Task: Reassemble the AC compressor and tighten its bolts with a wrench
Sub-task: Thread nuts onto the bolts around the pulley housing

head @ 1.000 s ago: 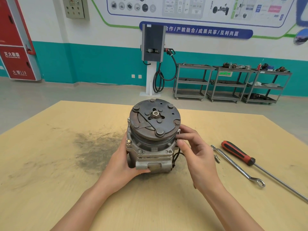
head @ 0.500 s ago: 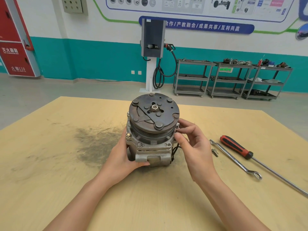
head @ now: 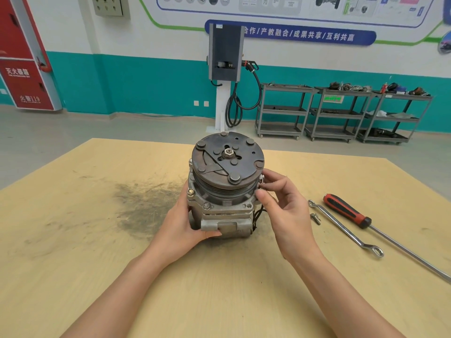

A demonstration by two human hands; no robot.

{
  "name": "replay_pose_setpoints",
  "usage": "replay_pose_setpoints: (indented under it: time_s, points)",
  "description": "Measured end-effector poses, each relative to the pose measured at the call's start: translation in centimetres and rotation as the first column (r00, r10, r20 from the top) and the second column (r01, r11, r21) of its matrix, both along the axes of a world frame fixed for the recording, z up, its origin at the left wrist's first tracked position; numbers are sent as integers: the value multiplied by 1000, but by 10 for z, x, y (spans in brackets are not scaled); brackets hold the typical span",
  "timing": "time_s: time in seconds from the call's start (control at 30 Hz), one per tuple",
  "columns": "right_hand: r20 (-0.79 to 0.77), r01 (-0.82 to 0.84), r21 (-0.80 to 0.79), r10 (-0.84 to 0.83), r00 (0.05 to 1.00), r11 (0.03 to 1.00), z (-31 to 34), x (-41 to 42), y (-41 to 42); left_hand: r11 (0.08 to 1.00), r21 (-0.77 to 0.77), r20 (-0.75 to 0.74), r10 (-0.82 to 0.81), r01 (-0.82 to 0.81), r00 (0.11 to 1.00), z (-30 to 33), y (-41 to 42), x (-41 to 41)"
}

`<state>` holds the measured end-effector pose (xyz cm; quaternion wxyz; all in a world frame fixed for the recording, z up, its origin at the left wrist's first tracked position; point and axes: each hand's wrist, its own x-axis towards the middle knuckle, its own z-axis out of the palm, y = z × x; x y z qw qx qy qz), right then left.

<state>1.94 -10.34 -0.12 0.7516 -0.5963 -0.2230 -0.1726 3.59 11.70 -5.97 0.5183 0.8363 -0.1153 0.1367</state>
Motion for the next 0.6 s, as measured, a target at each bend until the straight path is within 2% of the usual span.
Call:
replay_pose_setpoints:
  time_s: [0.1, 0.27, 0.6]
  points:
    - [5, 3, 5, -3, 1000, 1000, 0, 0, 0, 1000, -7, 4, -5, 5, 1000, 0, 0, 0]
    - [53, 21, -93, -16, 998, 995, -4, -2, -2, 1000, -1, 0, 0, 0, 1000, -1, 1, 0]
    - [9, 18, 16, -18, 1000, 1000, -2, 0, 1, 1000, 8, 2, 9, -9, 1000, -3, 1, 1]
